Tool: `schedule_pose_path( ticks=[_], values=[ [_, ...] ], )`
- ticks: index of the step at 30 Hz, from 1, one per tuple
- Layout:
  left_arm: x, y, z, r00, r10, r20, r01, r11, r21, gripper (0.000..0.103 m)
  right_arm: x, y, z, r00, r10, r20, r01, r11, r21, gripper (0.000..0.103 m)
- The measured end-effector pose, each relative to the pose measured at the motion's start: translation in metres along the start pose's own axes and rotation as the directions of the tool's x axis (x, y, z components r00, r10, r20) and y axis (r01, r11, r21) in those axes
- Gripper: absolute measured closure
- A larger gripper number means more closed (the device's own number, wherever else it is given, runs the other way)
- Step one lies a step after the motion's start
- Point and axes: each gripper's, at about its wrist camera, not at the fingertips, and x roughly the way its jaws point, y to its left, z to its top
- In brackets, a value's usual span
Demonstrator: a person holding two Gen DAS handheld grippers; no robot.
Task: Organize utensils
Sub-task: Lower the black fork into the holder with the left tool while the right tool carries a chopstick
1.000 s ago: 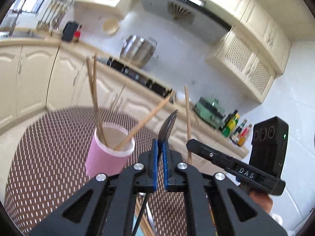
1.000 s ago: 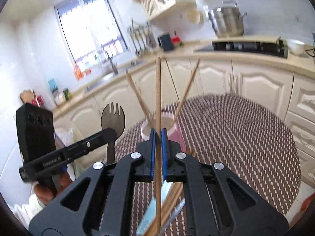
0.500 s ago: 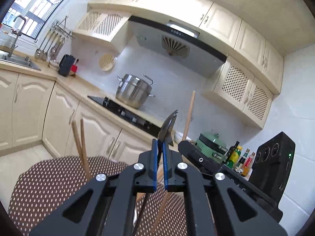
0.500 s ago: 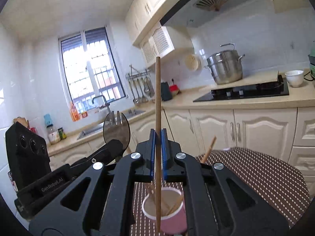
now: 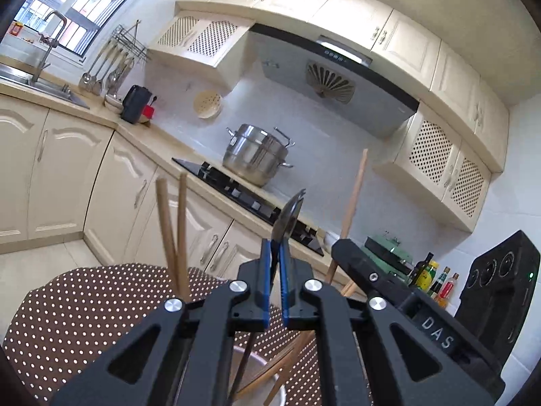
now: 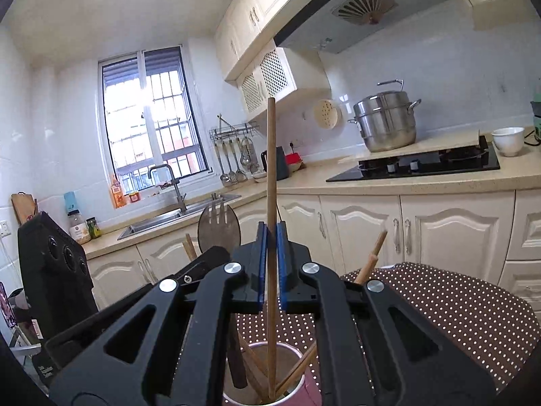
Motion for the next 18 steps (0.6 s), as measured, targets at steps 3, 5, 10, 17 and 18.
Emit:
schedule_pose_path(
  ticks=[3, 5, 10, 17, 18],
  values=[
    [-0.005, 0.003, -0.007, 1.000, 0.009, -0.010, -0.009, 1.000, 0.006, 0.098, -0.004, 0.003, -0.003, 1.000, 0.002, -0.013, -0.002, 1.000, -0.009, 0.097],
    [-0.010, 0.004, -0.010, 1.000, 0.017, -0.019, -0.017, 1.000, 0.006, 0.098, -0.006, 0.005, -0.005, 1.000, 0.000, -0.022, -0.001, 1.000, -0.016, 0.097],
    [-0.025, 0.005, -0.017, 0.998, 0.041, -0.042, -0.041, 0.999, 0.019, 0.098, -0.016, 0.009, -0.010, 0.999, -0.013, -0.043, 0.011, 0.999, -0.041, 0.097],
    [-0.038, 0.000, -0.026, 0.991, 0.103, -0.085, -0.100, 0.994, 0.033, 0.098, -0.030, 0.013, -0.017, 0.997, -0.032, -0.075, 0.029, 0.998, -0.051, 0.097],
    [-0.040, -0.003, -0.027, 0.990, 0.108, -0.091, -0.105, 0.994, 0.043, 0.097, -0.032, 0.014, -0.019, 0.996, -0.037, -0.081, 0.032, 0.998, -0.055, 0.097]
  ],
)
